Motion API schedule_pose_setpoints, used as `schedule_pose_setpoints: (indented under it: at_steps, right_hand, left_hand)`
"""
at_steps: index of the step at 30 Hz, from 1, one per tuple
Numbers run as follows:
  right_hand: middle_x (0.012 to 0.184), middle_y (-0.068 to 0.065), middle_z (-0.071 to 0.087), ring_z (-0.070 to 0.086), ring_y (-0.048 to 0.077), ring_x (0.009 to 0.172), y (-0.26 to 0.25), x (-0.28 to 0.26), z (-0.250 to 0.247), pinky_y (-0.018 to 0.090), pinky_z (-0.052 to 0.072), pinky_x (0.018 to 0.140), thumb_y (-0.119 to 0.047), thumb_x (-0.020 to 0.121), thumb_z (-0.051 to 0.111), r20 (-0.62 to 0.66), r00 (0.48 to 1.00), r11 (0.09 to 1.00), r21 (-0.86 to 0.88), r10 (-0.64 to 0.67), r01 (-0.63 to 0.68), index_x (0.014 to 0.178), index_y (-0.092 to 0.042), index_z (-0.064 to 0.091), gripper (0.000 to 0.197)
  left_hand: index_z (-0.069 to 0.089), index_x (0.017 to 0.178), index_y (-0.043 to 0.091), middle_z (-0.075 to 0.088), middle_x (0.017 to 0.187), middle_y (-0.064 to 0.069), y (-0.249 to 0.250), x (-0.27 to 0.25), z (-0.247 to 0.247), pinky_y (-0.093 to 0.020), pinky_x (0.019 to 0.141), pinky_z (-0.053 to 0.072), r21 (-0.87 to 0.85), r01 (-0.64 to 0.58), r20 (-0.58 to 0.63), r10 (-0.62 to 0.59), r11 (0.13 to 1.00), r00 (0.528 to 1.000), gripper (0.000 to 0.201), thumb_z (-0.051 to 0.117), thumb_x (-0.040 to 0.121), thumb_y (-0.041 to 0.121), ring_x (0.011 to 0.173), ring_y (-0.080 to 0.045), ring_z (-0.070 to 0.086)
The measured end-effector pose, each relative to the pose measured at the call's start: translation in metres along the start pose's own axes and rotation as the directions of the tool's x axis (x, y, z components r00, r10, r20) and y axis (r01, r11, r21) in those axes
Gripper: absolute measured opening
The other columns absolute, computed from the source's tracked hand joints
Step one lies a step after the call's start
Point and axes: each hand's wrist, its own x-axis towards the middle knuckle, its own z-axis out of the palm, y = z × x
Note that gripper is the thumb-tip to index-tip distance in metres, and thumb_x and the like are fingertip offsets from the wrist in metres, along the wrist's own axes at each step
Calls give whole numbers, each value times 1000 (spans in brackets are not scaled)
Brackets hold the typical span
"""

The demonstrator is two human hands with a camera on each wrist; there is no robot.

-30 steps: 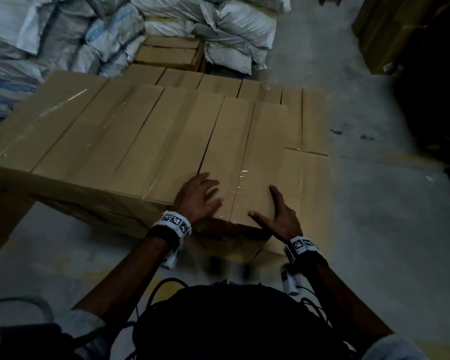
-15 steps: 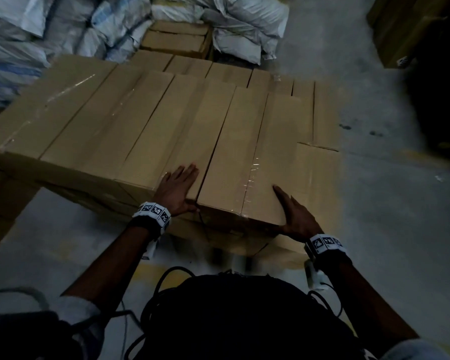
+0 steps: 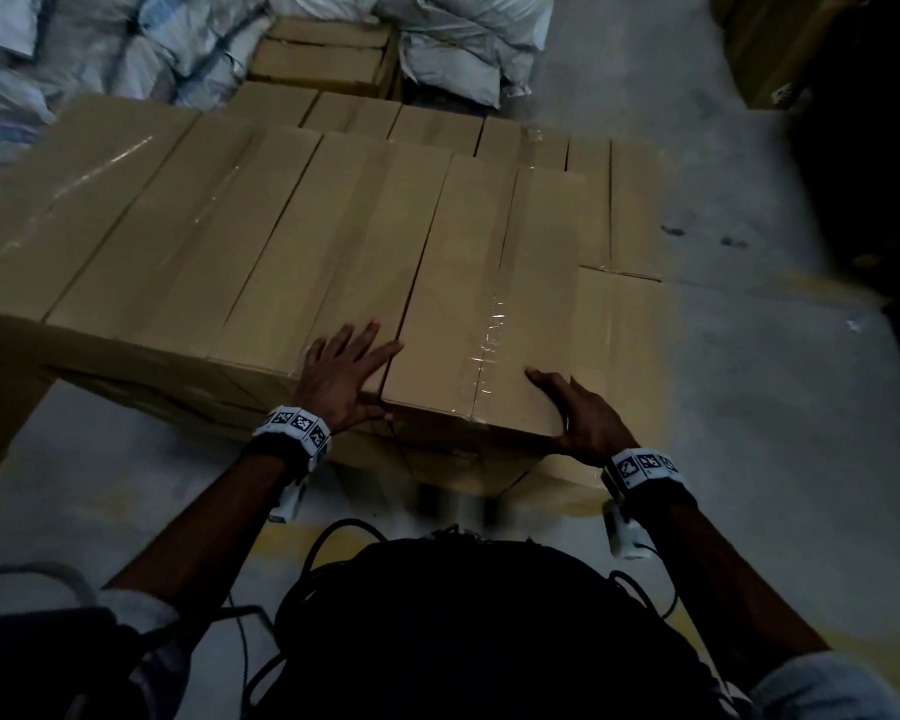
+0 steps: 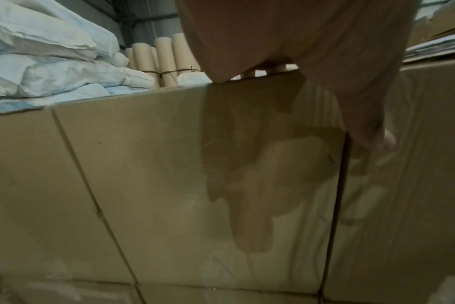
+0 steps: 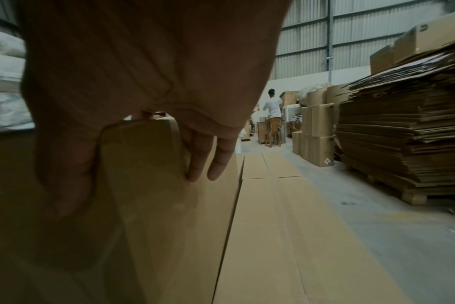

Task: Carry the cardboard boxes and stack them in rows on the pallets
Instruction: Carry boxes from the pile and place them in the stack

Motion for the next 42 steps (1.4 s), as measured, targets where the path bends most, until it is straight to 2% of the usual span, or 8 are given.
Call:
schedule_pose_setpoints:
  at_steps: [8,18,25,27,30,36,40,42]
  right_hand:
    - [154,5,44,41,40,143,5,0,-3,52,45,108,-37,68,91,41,999,1000,12,3,-3,151,-56,25,107]
    - [158,-3,41,37,41,145,8,5,-1,55,40,113,-30,71,91,37,998,999,18,-48,47,155,-46,28,106]
    - [156,-7,42,35,41,147,12,7,-1,59,31,119,-32,71,90,50,995,996,5,-87,87,149,-56,22,107]
    - [157,-10,41,36,41,146,12,9,-2,58,33,118,-31,71,90,55,995,997,3,-80,80,151,-53,23,106]
    - [157,-5,41,36,41,145,11,10,-5,58,38,114,-30,72,90,52,996,997,-4,-74,75,153,-49,25,105]
    - [156,2,42,38,42,145,14,10,-3,59,33,118,-32,71,89,58,995,997,5,-76,76,149,-58,21,107]
    - [156,3,41,41,43,142,12,10,-3,57,38,115,-32,71,89,64,996,998,19,-65,64,144,-69,16,110]
    - [157,4,40,39,43,143,13,11,-4,57,37,115,-32,71,89,76,995,998,26,-65,63,145,-66,18,108]
  left_hand:
    - [7,159,52,-2,172,9,3,1,-1,-60,121,19,-4,13,9,-13,1000,1000,117,79,68,71,157,-32,7]
    - [12,159,50,8,172,4,0,2,0,-62,118,23,-22,-9,-19,9,1000,1000,117,79,66,72,155,-36,16]
    - [15,159,49,9,172,4,2,2,1,-61,118,22,-34,2,-20,-3,999,1000,115,80,66,71,155,-37,16]
    - [15,159,49,9,172,4,1,2,1,-61,118,22,-33,1,-22,-1,999,1000,115,80,67,71,155,-37,16]
    - [12,159,50,7,172,4,1,3,2,-62,118,22,-33,6,-16,-7,999,1000,116,79,66,72,155,-37,15]
    - [14,159,50,5,172,5,3,4,3,-62,120,21,-25,22,-11,-22,999,1000,116,80,66,72,155,-36,13]
    - [13,159,50,5,172,5,1,3,5,-62,119,21,-29,10,-24,-11,1000,1000,115,79,67,71,155,-36,14]
    - [10,159,51,3,172,5,0,3,5,-61,119,21,-25,8,-12,-8,1000,1000,115,78,68,73,155,-36,13]
